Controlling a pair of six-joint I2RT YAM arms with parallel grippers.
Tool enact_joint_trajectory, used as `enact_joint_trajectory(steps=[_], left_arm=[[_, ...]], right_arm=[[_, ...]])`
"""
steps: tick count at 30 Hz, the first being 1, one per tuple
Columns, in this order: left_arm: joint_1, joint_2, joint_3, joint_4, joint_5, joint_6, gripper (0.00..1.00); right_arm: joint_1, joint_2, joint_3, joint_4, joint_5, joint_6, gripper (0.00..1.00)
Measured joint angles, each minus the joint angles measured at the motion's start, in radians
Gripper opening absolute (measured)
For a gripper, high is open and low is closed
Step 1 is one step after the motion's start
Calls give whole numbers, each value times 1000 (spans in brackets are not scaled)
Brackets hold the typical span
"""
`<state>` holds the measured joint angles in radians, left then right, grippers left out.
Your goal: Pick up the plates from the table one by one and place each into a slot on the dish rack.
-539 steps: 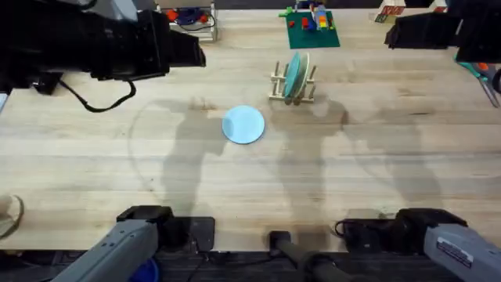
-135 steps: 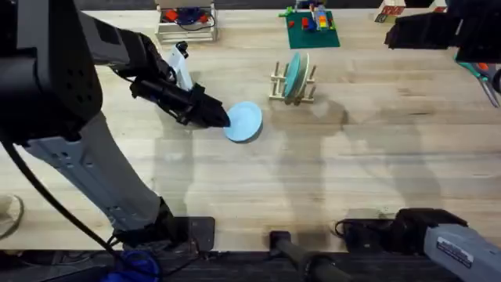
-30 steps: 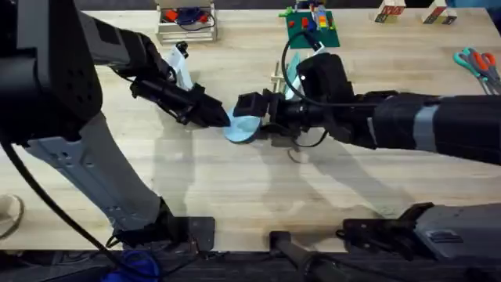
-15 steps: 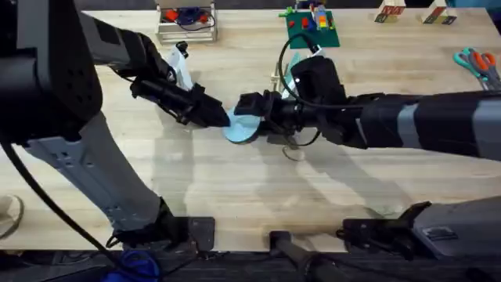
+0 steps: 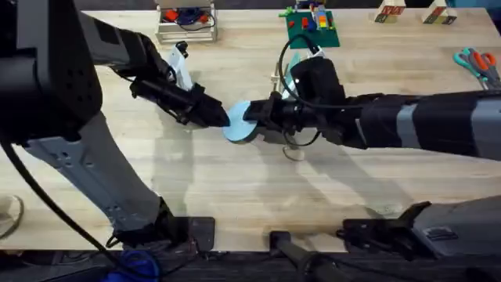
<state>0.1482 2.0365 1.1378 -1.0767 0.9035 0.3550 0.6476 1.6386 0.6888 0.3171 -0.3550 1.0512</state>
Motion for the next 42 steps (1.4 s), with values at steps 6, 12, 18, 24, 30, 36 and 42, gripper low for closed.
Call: enact_joint_trajectory(steps=[6,12,18,24,30,36,42], left_arm=[[0,0,0,0,0,0,42],[0,0,0,0,0,0,43],[0,0,0,0,1,-5,43],[-1,0,2,-8,0,-7,43],[-1,0,47,-78,-26,-30,43],[0,-30,134,-159,-56,-43,43],[0,-116,304,-270,-89,-49,42]], right_arm=[[0,0,0,3,3,0,30],[0,0,0,4,4,-20,32],[2,-12,0,1,18,-52,32],[3,-16,0,-1,23,-64,32],[3,-26,0,3,22,-64,32],[3,-41,0,9,22,-64,32],[3,-41,0,11,22,-65,32]])
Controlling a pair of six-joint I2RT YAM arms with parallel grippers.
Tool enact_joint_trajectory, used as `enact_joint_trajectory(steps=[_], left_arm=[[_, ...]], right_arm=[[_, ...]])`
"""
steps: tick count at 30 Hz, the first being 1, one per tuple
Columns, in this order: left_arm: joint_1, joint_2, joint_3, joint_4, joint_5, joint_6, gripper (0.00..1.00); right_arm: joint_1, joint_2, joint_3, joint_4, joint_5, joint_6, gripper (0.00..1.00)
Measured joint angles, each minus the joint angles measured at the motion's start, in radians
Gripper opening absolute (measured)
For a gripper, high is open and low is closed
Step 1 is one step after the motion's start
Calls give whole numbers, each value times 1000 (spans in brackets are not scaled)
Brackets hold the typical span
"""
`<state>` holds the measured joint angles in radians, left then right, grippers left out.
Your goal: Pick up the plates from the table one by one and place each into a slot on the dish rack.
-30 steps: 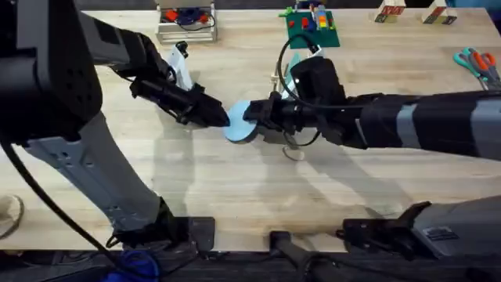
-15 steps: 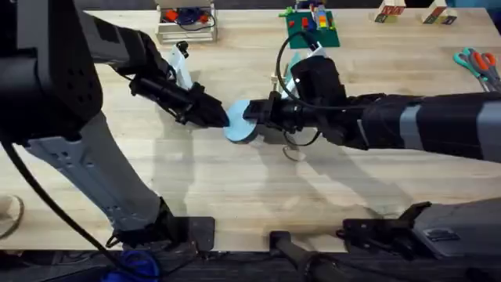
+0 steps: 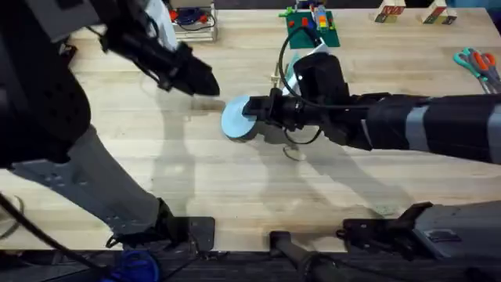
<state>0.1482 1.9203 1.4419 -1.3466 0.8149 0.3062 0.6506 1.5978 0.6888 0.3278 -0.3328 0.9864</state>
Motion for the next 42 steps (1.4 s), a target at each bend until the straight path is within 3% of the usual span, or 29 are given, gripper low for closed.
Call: enact_joint_trajectory(steps=[1,14,19,24,31,38,42], left_arm=[[0,-12,112,-80,-39,0,42],[0,-12,419,-264,-293,-125,42],[0,-12,540,-319,-396,-192,42],[0,-12,635,-345,-450,-235,41],[-12,-50,672,-344,-507,-274,41],[-46,-87,680,-344,-536,-286,48],[-47,-87,680,-344,-543,-289,237]], right_arm=[[0,0,0,0,0,-5,32],[-31,-132,1,-94,0,-121,32],[-39,-191,41,-241,30,-192,32],[-39,-262,149,-500,127,-294,32],[-39,-322,346,-802,327,-420,32],[-39,-353,479,-909,511,-461,32],[-39,-379,508,-912,586,-466,32]])
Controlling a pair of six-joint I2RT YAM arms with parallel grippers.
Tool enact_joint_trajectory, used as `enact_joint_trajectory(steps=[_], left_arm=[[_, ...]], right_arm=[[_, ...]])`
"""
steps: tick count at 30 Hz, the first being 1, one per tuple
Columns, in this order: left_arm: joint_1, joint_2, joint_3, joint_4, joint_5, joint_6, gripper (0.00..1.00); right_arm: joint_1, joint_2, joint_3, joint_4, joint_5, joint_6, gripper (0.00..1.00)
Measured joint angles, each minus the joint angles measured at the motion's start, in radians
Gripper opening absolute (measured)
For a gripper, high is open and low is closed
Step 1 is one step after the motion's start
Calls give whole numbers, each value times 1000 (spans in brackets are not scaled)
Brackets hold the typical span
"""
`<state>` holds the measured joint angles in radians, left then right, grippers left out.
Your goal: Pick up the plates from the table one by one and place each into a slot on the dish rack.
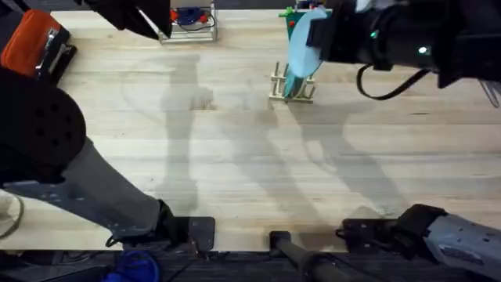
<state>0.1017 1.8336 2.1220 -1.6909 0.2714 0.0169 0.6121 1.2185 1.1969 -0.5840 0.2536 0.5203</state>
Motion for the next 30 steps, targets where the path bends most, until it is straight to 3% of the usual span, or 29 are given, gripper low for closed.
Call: enact_joint_trajectory(steps=[1,5,6,30], left_arm=[[0,0,0,0,-1,2,317],[0,0,0,0,-3,-5,945],[0,0,0,0,-4,-6,978],[0,0,0,0,-4,-6,993]], right_arm=[[0,-8,3,-1,19,-1,32],[0,-36,5,-26,93,-4,32],[0,-41,5,-37,112,-5,32],[4,-49,5,-112,360,47,32]])
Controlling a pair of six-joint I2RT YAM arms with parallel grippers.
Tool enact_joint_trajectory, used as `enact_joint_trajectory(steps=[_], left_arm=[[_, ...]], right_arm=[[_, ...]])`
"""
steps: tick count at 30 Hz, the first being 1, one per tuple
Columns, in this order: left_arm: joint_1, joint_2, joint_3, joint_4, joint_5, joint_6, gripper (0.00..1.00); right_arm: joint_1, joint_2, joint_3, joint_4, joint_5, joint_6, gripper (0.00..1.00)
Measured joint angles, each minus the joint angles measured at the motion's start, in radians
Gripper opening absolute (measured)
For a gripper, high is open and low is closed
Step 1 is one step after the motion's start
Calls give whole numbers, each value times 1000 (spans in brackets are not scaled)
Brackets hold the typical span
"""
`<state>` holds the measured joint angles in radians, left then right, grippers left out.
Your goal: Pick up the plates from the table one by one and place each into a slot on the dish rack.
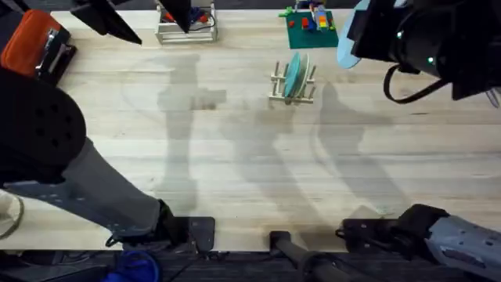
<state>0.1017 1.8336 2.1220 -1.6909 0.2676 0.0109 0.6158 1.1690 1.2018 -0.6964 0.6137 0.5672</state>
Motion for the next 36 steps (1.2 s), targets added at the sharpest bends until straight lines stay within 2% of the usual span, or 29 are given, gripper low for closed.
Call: enact_joint_trajectory(steps=[17,27,36], left_arm=[[0,0,0,0,0,0,994],[0,0,0,0,0,0,993],[0,0,0,0,0,0,994]], right_arm=[[17,8,50,-70,15,88,31],[17,134,212,-240,2,115,31],[16,243,345,-348,-60,170,31]])
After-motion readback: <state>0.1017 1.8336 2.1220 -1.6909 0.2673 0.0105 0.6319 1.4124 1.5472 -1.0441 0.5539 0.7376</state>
